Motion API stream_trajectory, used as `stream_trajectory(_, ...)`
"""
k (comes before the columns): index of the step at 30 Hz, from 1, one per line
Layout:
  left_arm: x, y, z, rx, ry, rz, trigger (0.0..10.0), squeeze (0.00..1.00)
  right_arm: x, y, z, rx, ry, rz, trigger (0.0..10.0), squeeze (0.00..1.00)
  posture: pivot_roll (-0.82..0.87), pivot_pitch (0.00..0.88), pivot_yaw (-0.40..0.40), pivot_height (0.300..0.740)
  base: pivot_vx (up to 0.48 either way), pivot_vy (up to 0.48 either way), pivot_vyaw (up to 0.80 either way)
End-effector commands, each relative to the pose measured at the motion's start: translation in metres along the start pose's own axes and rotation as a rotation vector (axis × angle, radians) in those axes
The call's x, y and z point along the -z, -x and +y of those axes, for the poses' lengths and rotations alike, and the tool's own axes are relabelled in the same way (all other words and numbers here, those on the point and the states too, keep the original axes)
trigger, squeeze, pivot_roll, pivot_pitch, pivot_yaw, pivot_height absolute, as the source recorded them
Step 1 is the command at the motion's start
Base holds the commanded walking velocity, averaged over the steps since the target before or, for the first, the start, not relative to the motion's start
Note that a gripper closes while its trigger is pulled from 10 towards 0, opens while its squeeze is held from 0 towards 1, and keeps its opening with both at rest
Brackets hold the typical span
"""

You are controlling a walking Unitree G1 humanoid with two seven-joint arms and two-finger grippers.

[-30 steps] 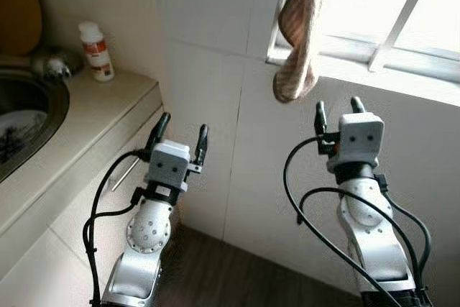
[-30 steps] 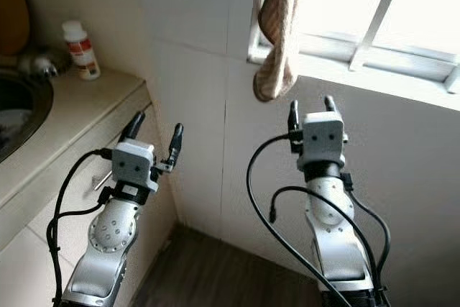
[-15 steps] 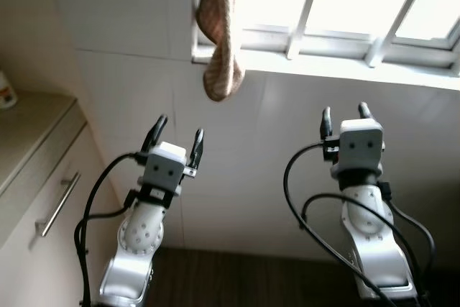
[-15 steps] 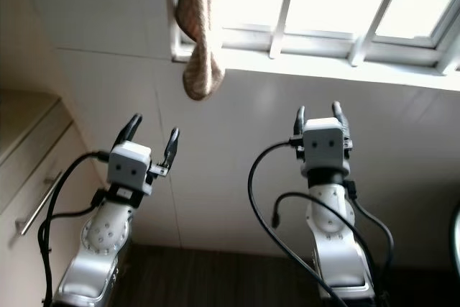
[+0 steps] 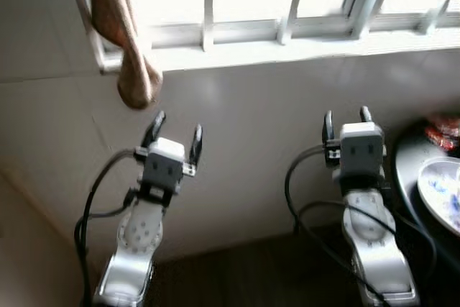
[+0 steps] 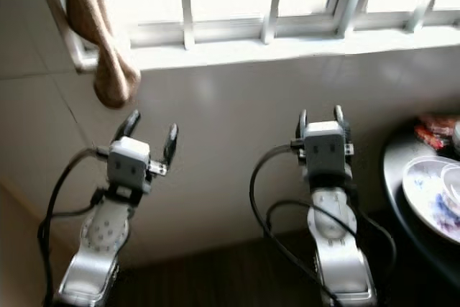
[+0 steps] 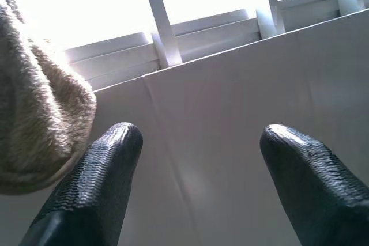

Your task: Kitchen organization

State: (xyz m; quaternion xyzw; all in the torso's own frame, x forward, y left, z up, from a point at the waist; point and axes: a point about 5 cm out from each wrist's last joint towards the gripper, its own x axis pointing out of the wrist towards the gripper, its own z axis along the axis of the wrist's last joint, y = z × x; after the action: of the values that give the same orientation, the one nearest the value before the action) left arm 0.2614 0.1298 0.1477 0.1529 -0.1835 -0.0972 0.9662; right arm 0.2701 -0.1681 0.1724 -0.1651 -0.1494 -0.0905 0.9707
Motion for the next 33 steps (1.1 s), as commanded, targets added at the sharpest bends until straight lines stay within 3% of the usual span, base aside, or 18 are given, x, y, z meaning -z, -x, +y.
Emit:
stream_trajectory(1,0.0027,0.0009,0.0034,-0.004,-0.015,0.019,10.0,0.0,-0.0022,-0.0015,0.0031,-0.004,0.0,-0.01,10.0,0.0,0.07,0.0,-0.026,0.74,0.0,-0.349,0.0)
stream_trajectory(19,0.003,0.001,0.0039,-0.009,-0.013,0.022,10.0,0.0,-0.0022,-0.0058,0.0038,0.007,-0.019,0.001,10.0,0.0,0.07,0.0,-0.029,0.74,0.0,-0.437,0.0)
stream_trajectory(33,0.0035,0.0012,0.0042,-0.012,-0.008,0.02,10.0,0.0,0.0028,-0.0063,0.003,0.029,-0.033,0.049,10.0,0.0,0.07,0.0,-0.029,0.74,0.0,-0.046,-0.8)
